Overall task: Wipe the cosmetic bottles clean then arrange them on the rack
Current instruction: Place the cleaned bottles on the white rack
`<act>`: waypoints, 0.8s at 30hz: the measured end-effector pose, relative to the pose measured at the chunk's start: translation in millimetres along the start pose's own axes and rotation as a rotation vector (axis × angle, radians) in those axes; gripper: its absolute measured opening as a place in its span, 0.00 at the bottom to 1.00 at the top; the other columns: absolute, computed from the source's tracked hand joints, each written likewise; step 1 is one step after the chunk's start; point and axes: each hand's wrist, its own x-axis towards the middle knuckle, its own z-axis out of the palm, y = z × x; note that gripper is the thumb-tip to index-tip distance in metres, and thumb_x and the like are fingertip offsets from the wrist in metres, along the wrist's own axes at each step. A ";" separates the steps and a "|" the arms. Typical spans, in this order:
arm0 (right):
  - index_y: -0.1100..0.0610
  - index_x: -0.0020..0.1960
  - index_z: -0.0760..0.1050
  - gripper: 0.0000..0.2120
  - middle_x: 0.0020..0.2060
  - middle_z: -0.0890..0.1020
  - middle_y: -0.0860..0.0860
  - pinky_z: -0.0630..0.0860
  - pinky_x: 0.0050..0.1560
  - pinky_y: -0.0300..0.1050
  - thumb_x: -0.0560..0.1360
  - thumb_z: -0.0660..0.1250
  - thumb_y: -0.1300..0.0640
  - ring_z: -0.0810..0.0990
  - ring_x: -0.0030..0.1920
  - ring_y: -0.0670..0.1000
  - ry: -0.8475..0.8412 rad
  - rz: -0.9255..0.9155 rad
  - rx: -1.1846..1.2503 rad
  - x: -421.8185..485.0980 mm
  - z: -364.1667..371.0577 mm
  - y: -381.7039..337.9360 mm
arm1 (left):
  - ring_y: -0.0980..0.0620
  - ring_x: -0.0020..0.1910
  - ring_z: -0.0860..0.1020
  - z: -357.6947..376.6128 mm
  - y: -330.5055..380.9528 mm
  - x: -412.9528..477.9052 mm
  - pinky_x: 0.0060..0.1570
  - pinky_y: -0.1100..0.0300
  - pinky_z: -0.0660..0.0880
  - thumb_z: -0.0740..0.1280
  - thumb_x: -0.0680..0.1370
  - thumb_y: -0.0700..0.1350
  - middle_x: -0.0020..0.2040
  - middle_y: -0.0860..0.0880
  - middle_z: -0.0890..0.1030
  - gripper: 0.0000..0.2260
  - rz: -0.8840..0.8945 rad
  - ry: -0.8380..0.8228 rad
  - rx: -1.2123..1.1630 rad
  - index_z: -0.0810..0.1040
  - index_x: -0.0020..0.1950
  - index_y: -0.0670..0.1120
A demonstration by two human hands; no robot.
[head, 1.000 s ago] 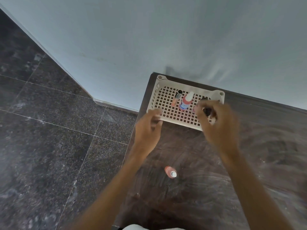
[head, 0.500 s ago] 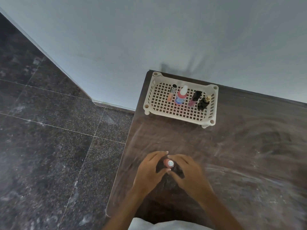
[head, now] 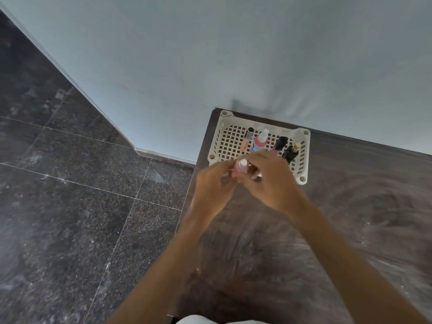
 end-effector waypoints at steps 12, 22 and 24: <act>0.49 0.55 0.81 0.12 0.45 0.83 0.49 0.68 0.54 0.50 0.74 0.70 0.47 0.73 0.54 0.52 -0.054 0.017 -0.496 121.7 -13.6 10.8 | 0.56 0.47 0.85 -8.1 -22.0 110.1 0.55 0.55 0.81 0.78 0.72 0.43 0.49 0.50 0.87 0.11 0.008 -0.024 0.136 0.85 0.53 0.45; 0.46 0.52 0.80 0.11 0.44 0.80 0.48 0.62 0.56 0.52 0.72 0.70 0.45 0.73 0.56 0.51 -0.076 0.018 -0.651 132.3 8.2 26.7 | 0.49 0.48 0.85 2.0 -33.1 119.2 0.54 0.50 0.81 0.76 0.73 0.42 0.49 0.47 0.87 0.09 -0.032 -0.079 0.241 0.84 0.51 0.44; 0.47 0.53 0.80 0.11 0.46 0.79 0.50 0.62 0.58 0.53 0.73 0.70 0.45 0.73 0.57 0.51 -0.075 0.022 -0.677 133.0 10.7 27.4 | 0.48 0.48 0.85 3.3 -33.5 118.9 0.53 0.49 0.81 0.77 0.73 0.42 0.49 0.47 0.87 0.09 -0.042 -0.074 0.249 0.83 0.51 0.43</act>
